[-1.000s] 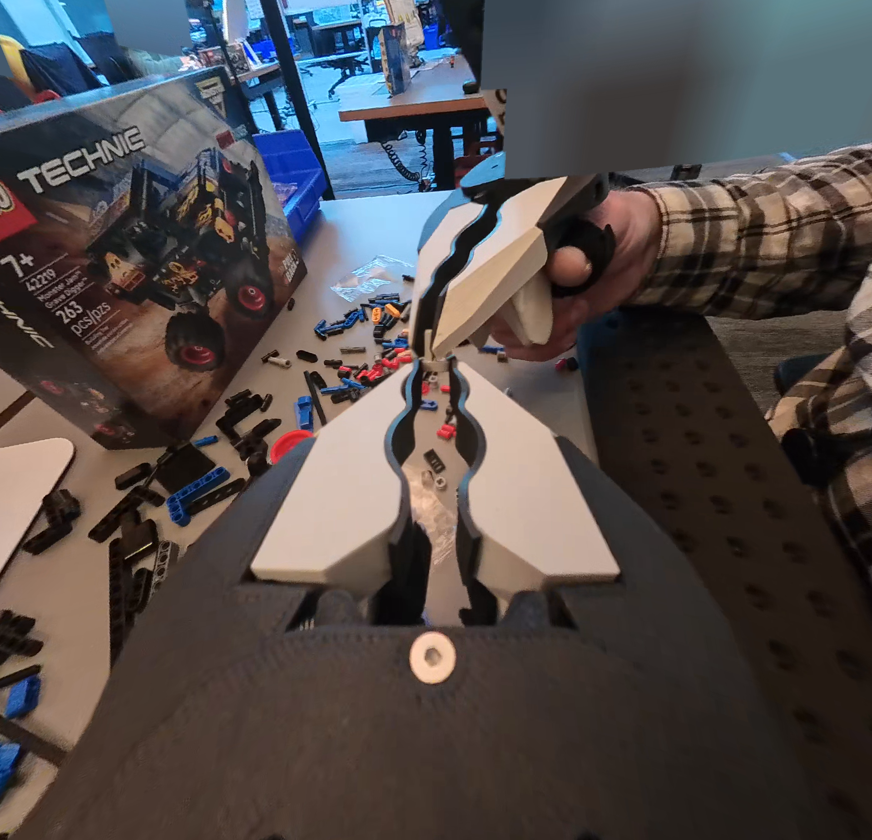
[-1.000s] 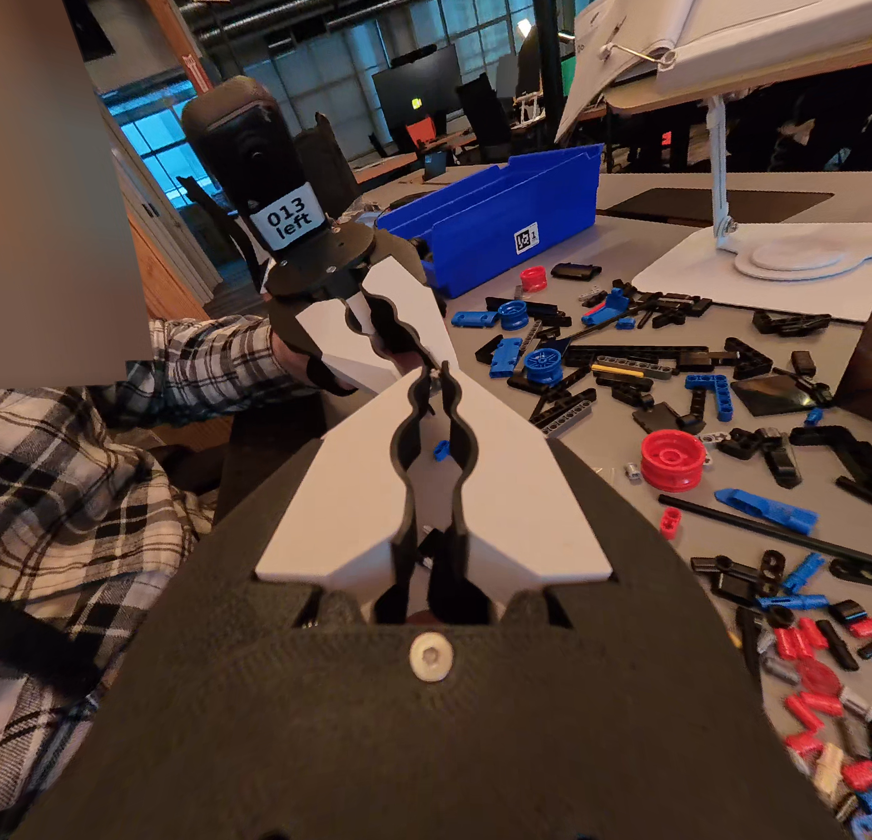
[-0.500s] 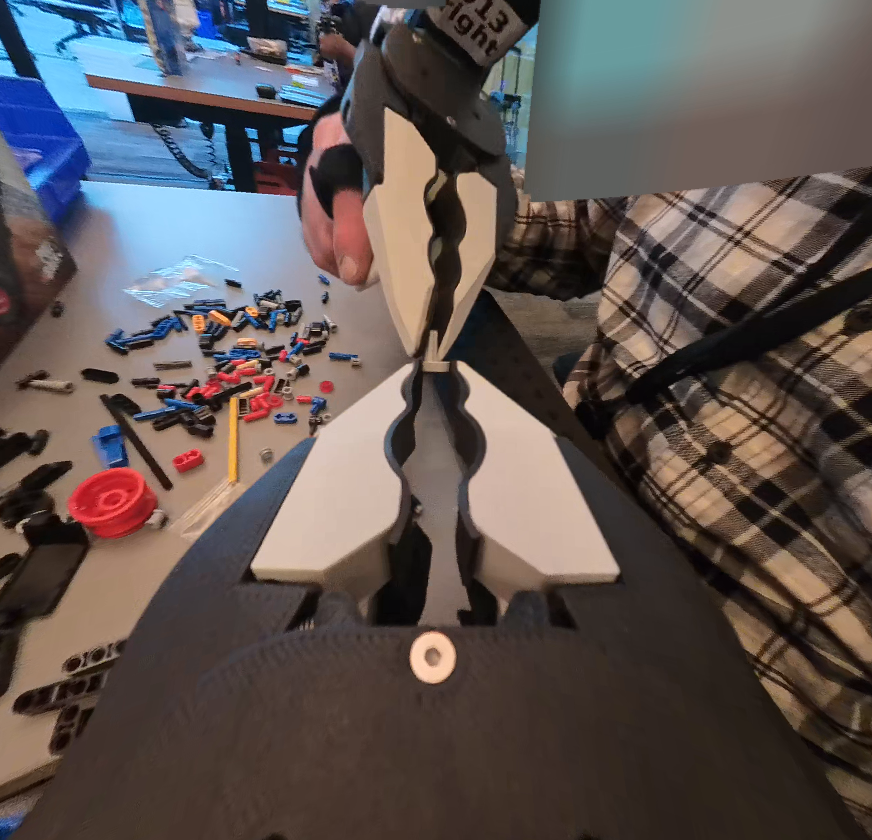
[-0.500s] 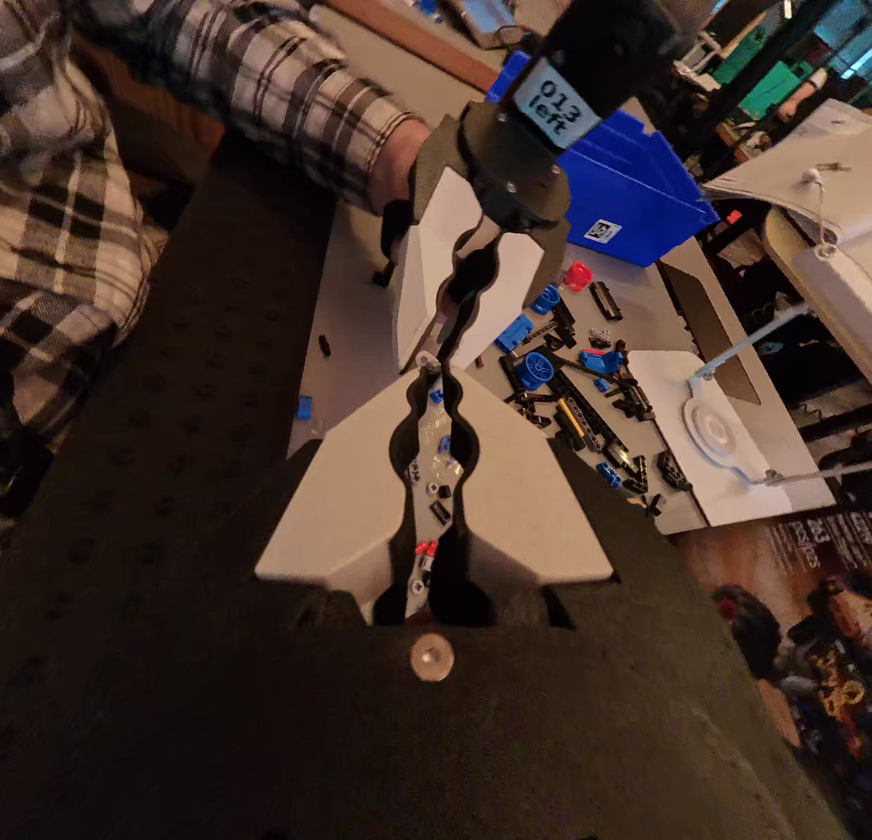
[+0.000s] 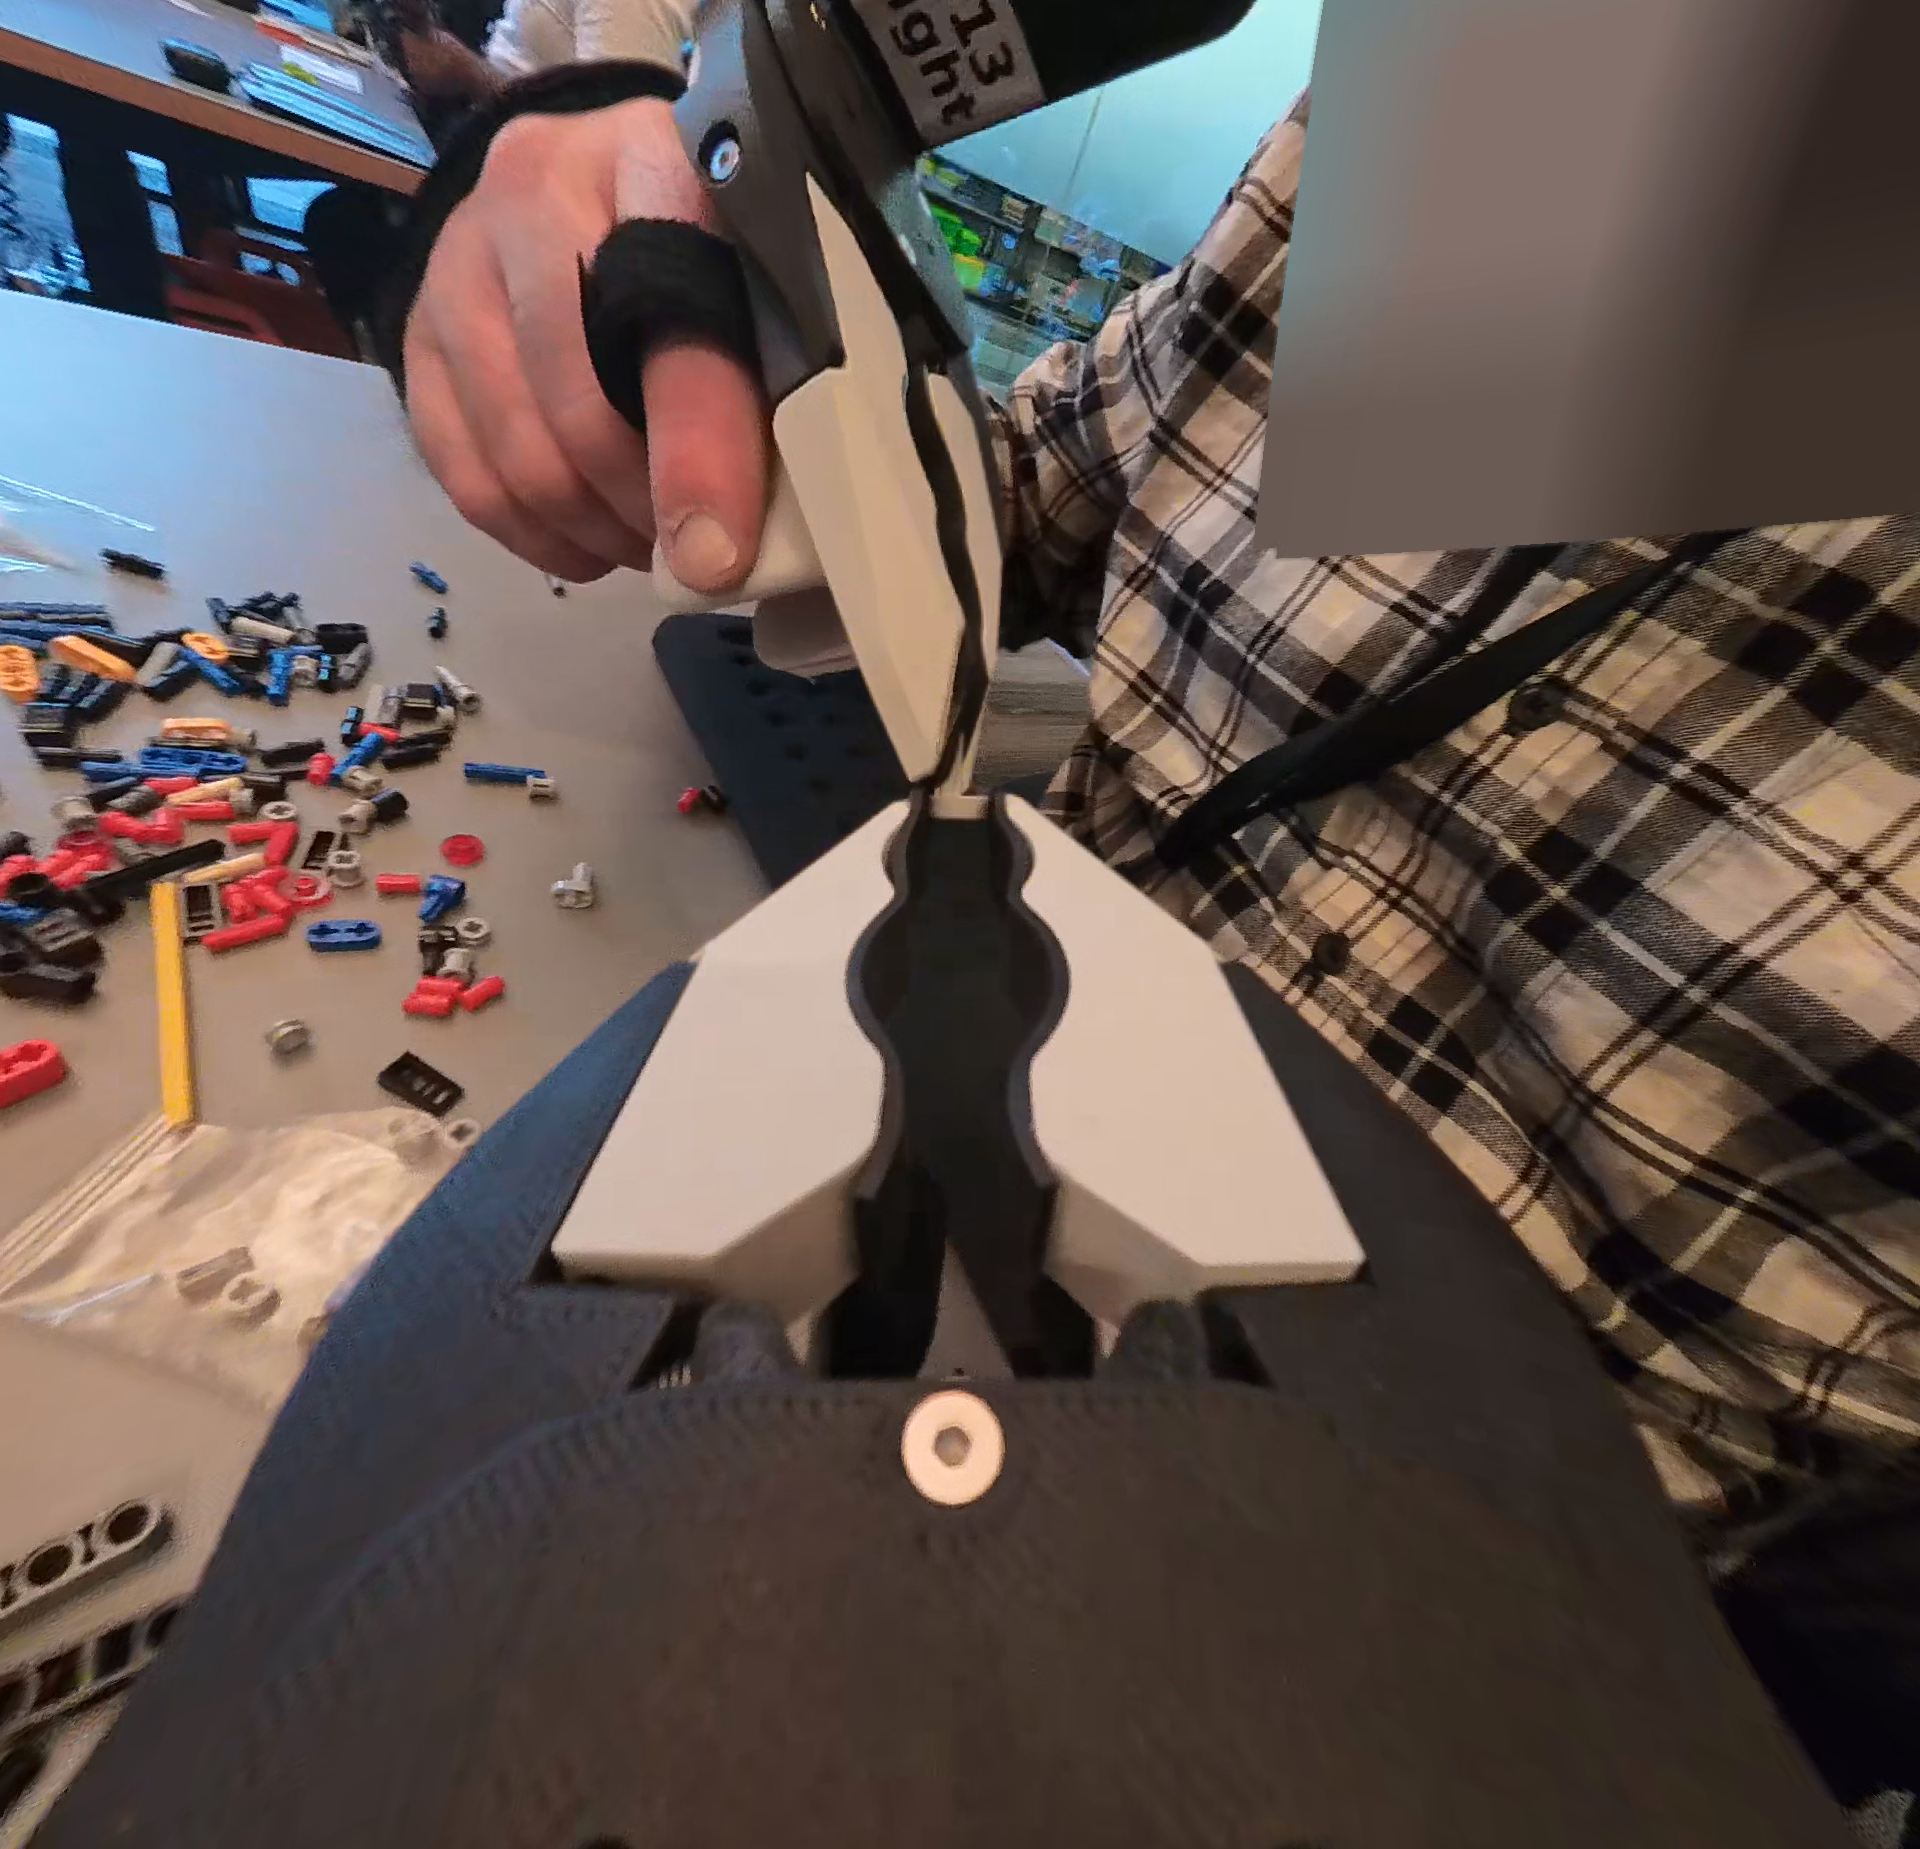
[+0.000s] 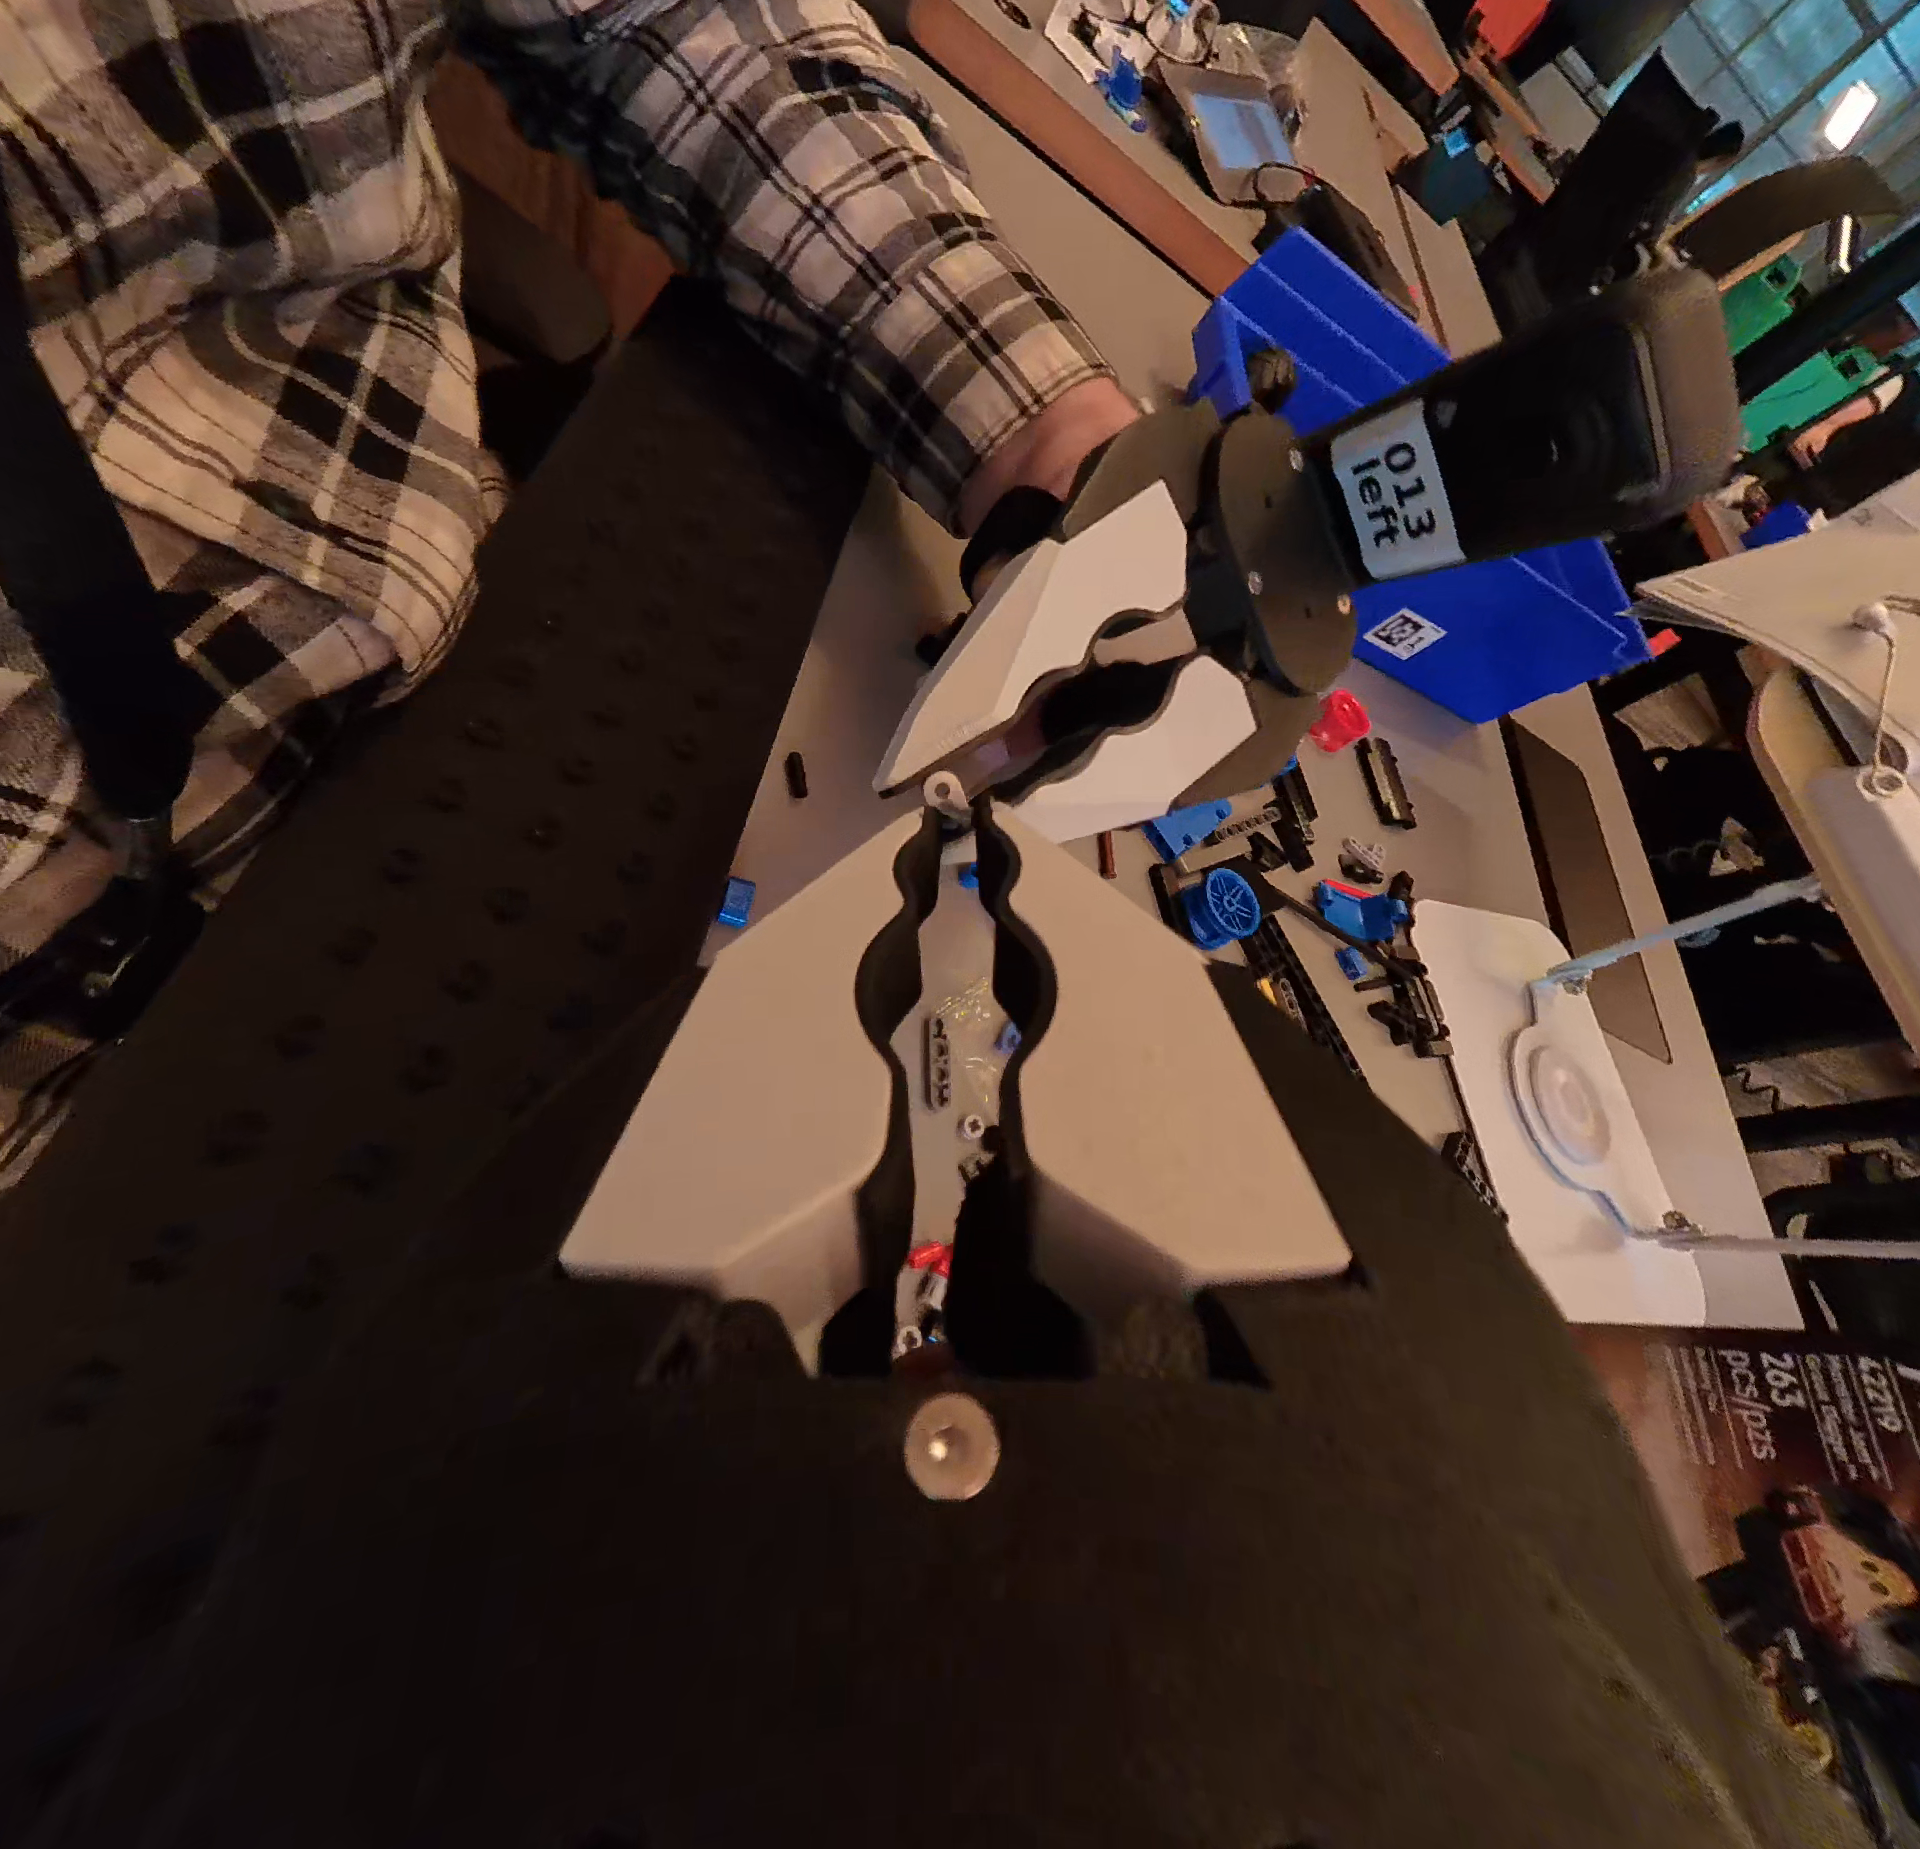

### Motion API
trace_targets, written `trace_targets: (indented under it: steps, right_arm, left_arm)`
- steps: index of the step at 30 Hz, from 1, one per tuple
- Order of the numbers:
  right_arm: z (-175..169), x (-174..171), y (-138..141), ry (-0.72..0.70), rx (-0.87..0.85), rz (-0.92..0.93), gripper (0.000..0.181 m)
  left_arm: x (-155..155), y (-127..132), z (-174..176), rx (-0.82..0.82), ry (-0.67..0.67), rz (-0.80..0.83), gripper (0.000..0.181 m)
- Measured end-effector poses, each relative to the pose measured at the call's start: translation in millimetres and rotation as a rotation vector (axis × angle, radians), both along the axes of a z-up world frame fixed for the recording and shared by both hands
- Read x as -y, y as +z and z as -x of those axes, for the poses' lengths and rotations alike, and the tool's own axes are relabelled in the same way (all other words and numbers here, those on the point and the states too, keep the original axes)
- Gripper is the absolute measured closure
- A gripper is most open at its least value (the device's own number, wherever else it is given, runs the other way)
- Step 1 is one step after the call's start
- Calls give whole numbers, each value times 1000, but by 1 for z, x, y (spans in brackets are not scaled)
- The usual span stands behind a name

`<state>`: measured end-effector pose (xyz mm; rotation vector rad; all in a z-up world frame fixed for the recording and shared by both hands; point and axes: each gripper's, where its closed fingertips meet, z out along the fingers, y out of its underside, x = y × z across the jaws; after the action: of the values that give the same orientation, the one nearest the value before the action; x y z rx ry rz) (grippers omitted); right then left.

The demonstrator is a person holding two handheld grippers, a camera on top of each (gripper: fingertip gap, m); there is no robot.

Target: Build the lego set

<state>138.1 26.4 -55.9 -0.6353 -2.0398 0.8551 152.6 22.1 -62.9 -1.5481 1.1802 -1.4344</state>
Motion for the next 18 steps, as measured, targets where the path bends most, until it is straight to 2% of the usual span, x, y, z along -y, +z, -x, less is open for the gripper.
trace_targets:
  steps: [1,9,12,13,14,18]
  right_arm:
    - [-1,3,0,13,3,-7,175]
    - [-4,13,-5,67,47,14,177]
    - [-5,9,-5,37,59,89,178]
    - [-4,4,-3,10,54,142,178]
    - [-5,-1,-1,-19,49,205,178]
    - [-10,-27,0,-138,40,484,178]
  left_arm:
    - [2,-1,-1,2,-16,11,172]
    - [11,-4,-4,4,-75,46,172]
    - [6,-5,-5,-3,-42,41,170]
    - [1,-5,-3,-16,-9,24,161]
    - [-4,-9,1,-47,24,-1,157]
    - [-23,-54,17,-351,132,-191,150]
